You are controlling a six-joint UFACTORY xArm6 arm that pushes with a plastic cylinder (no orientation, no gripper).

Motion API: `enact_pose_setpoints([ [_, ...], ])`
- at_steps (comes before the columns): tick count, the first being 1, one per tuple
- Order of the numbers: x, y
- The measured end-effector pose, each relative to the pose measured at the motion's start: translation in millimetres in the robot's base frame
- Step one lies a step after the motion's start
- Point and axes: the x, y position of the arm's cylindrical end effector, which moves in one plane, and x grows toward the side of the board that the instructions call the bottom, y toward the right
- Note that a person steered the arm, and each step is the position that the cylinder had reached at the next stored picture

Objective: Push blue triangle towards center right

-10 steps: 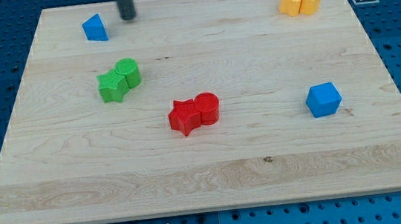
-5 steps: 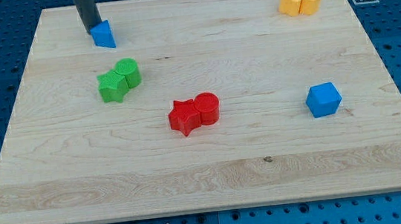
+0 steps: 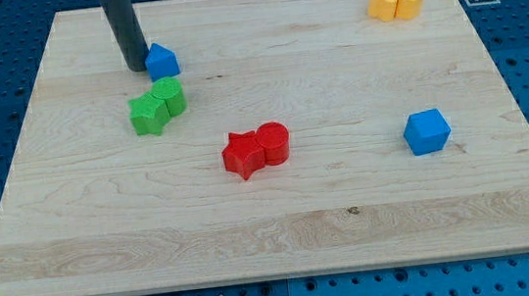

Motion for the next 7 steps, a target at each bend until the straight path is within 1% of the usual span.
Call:
enact_pose_setpoints([
  [1,15,23],
  [4,17,104],
  [7,-3,150],
])
